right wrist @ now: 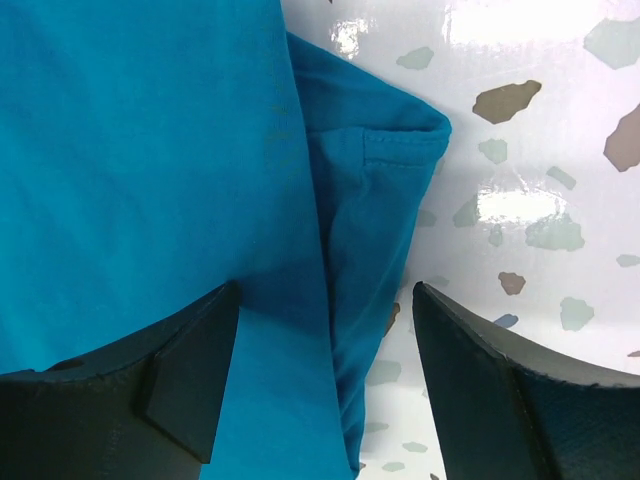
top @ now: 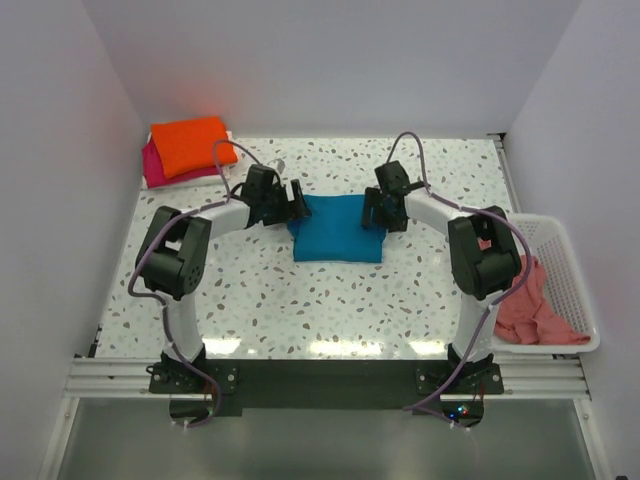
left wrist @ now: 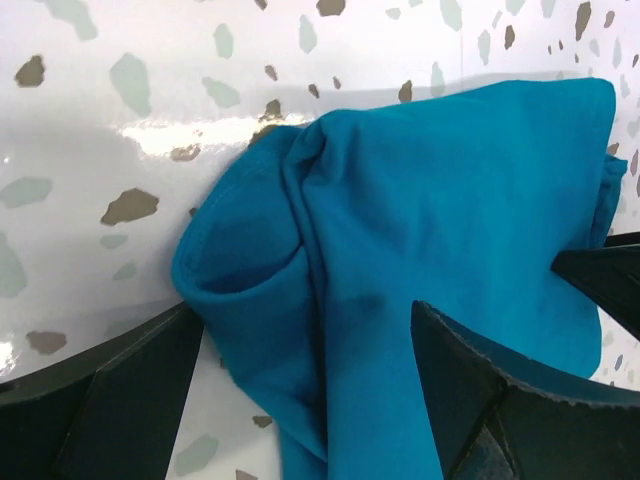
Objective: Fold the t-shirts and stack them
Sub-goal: Neatly place the folded tshirt to the corner
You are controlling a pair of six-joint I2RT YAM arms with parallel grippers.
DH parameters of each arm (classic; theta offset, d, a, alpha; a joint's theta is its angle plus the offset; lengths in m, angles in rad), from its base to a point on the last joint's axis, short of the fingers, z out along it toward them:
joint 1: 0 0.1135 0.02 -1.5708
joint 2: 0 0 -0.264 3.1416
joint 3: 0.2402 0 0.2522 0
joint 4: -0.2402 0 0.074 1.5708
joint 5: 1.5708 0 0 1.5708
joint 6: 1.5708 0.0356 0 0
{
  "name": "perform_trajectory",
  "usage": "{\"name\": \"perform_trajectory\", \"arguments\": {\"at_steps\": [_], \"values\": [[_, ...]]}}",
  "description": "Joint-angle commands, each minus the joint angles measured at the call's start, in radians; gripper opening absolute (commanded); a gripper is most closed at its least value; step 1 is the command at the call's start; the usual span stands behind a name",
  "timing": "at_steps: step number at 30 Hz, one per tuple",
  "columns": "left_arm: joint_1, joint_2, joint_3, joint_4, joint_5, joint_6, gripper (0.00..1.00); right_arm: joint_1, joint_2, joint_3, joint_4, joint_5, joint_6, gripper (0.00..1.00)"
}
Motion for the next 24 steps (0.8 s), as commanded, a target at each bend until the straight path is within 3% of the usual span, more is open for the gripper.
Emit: {"name": "perform_trajectory", "arguments": {"at_steps": [1,6,12,14,15,17,18,19,24], "values": [[-0.014,0.059,0.045,-0.019,0.049,0.036,0.89,-0.001,0.011,0.042,0.040,-0.017,-0.015,0.74],[-0.061,0.108,0.107,-0.086,0.020,0.053,0.82,-0.001,0.025,0.066,0.036,-0.026,-0.015,0.73],[-0.120,0.133,0.148,-0.159,-0.067,0.072,0.66,0.002,0.053,0.102,0.036,-0.069,-0.004,0.73],[-0.129,0.153,0.173,-0.194,-0.096,0.084,0.48,0.002,0.057,0.112,0.036,-0.078,-0.004,0.73],[-0.127,0.159,0.203,-0.217,-0.110,0.090,0.34,0.002,0.057,0.117,0.033,-0.079,-0.007,0.73],[-0.124,0.186,0.252,-0.263,-0.173,0.136,0.19,0.002,0.051,0.134,0.011,-0.080,-0.012,0.75],[-0.121,0.199,0.329,-0.339,-0.213,0.160,0.03,0.002,0.036,0.138,-0.007,-0.083,-0.009,0.75],[-0.117,0.220,0.367,-0.373,-0.318,0.209,0.00,0.002,0.024,0.143,-0.013,-0.083,-0.006,0.77],[-0.072,0.248,0.557,-0.471,-0.506,0.338,0.00,0.005,-0.076,0.128,-0.033,-0.083,0.019,0.83]]}}
